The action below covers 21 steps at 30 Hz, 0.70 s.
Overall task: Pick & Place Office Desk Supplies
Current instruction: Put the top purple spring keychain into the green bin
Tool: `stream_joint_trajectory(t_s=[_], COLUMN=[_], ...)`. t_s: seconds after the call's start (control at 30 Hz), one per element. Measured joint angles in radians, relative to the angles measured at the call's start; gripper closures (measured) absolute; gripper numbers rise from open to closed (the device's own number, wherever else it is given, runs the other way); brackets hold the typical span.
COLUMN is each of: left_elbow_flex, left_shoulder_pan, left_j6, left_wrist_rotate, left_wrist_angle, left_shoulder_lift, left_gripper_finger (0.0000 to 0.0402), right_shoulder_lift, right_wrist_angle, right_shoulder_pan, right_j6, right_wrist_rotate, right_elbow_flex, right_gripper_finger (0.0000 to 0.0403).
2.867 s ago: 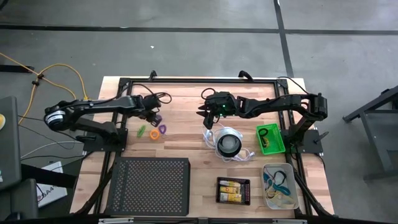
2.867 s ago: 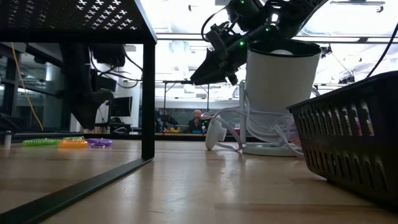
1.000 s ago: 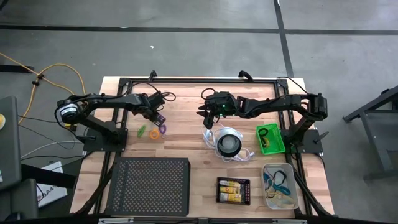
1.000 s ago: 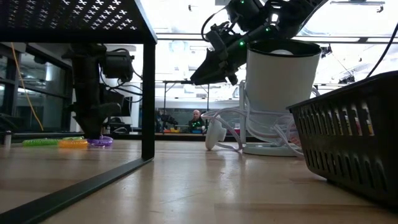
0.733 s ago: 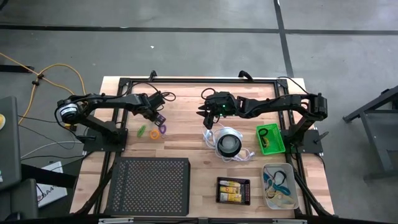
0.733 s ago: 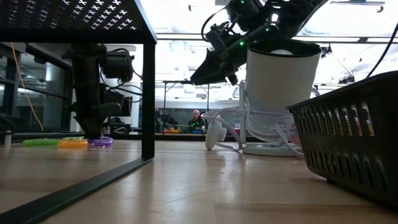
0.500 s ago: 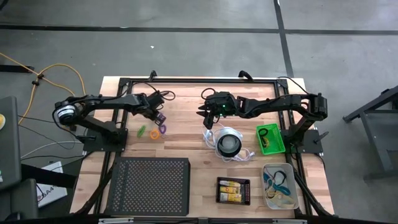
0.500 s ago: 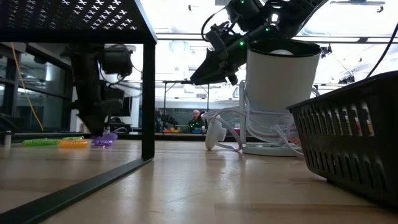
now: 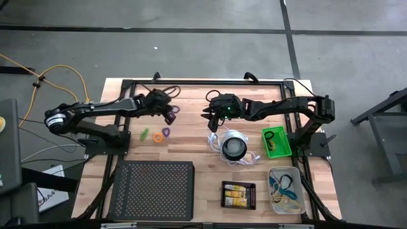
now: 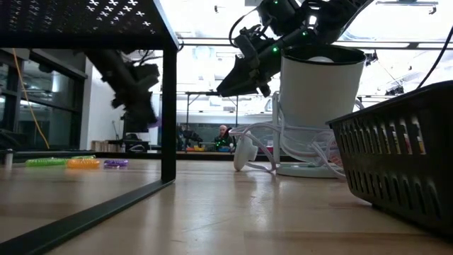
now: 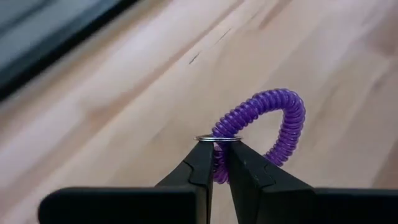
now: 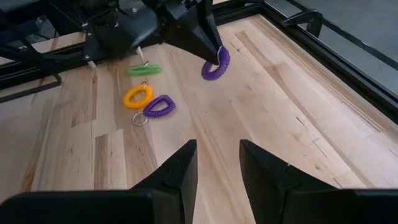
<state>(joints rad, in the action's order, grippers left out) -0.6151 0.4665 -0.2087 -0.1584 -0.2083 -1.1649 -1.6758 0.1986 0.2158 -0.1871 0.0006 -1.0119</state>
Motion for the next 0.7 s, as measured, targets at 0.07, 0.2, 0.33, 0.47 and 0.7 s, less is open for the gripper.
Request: stream_joint_trajectory(t_s=[0.07, 0.2, 0.33, 0.47, 0.7], left_elbow_flex=[-0.002, -0.002, -0.002, -0.002, -0.002], left_shoulder_pan=[-0.032, -0.088, -0.12, -0.133, -0.163], left_j6=[0.052, 0.135, 0.195, 0.227, 0.181], left_wrist_rotate=[0.0, -0.04, -0.074, -0.088, -0.09], left_wrist_angle=[0.067, 0.162, 0.259, 0.362, 0.496], left_shoulder_lift=[-0.012, -0.047, -0.092, -0.144, -0.232], left_gripper_finger=[0.0375, 0.0375, 0.0375, 0.0375, 0.0375], right_shoulder_lift=[0.0, 0.0, 0.0, 0.0, 0.0], right_wrist_angle=[0.0, 0.0, 0.0, 0.0, 0.0], right_shoulder_pan=[0.0, 0.0, 0.0, 0.0, 0.0], right_j6=[0.0, 0.0, 0.0, 0.0, 0.0], right_wrist_rotate=[-0.003, -0.004, -0.004, -0.004, -0.003], right_elbow_flex=[0.0, 0.0, 0.0, 0.0, 0.0], right_gripper_finger=[0.0296, 0.0296, 0.0296, 0.0296, 0.0296])
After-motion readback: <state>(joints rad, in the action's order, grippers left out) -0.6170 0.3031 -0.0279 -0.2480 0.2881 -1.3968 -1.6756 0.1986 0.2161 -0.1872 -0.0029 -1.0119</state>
